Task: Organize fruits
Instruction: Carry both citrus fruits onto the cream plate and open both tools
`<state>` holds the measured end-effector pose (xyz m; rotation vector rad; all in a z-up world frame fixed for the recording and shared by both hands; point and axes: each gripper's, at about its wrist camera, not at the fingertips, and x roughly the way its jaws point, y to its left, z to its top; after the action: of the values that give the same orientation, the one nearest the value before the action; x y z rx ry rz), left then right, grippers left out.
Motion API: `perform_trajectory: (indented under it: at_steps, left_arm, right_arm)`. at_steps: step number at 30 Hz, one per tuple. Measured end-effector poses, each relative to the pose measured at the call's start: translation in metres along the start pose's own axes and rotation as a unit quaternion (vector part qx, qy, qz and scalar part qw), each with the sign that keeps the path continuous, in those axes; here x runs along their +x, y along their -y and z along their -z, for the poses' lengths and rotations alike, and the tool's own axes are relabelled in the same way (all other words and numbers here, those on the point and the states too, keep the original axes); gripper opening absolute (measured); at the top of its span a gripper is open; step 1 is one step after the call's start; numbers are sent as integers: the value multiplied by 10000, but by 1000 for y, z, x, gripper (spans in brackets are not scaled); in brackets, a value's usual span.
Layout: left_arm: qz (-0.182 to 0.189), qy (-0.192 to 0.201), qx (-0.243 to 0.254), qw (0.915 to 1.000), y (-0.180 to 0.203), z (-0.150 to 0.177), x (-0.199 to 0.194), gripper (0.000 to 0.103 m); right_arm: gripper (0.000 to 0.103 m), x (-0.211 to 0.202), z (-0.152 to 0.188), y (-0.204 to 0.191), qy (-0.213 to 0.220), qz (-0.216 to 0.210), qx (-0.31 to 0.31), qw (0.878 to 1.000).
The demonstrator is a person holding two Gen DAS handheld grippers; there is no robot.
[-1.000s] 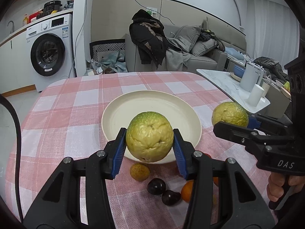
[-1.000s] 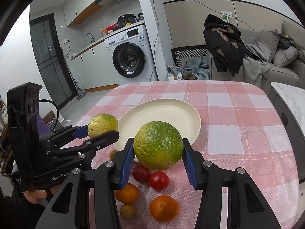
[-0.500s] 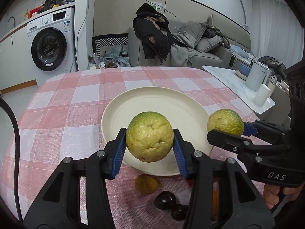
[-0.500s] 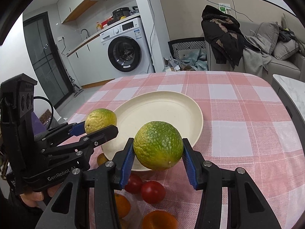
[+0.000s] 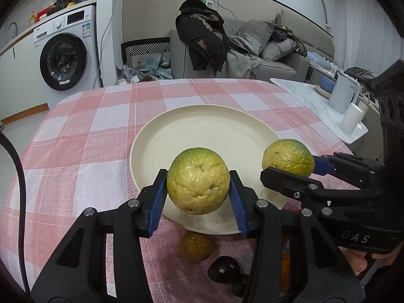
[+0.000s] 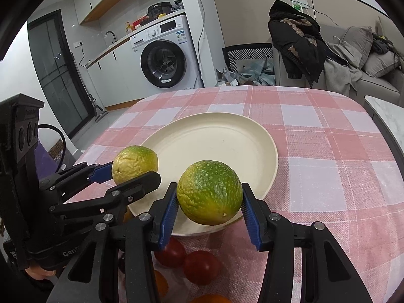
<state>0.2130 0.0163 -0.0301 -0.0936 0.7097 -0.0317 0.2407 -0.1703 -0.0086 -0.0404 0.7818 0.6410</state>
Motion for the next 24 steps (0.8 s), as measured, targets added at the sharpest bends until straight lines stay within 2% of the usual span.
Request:
perform_trajectory:
  at_steps: [10,13,16,18,20,21,24]
  left_arm:
    - [29,-182,-152,9997,-7,-1,10,44]
    - [-15,-82,-192,9998,-10,0,5,46]
    - [-6,-14,-178,9998,-12,0,-3,57]
    - [13,54,-211,9998,-14,0,-12,66]
    - [8,126,-320,9994,-18,1,-26,87]
    - [-11,193,-367,9991,-20,2,-33,91]
    - [-71,378,-358,9986,-23,6,-57,99]
  right_arm:
    - [50,3,1,3,-40,37,4,10000]
    - [53,-1,1,2,47,95,-70,9999]
    - [65,-11,0,0,169,157,-128,9997]
    - [81,-18,0,2,248,172,-107,9995]
    - [94,-28,-1,3,336,195,-103,9992]
    - [100,-33,-1,4,390,216,-102,9990]
    - [103,-48,2,4,517,252,-160,9982]
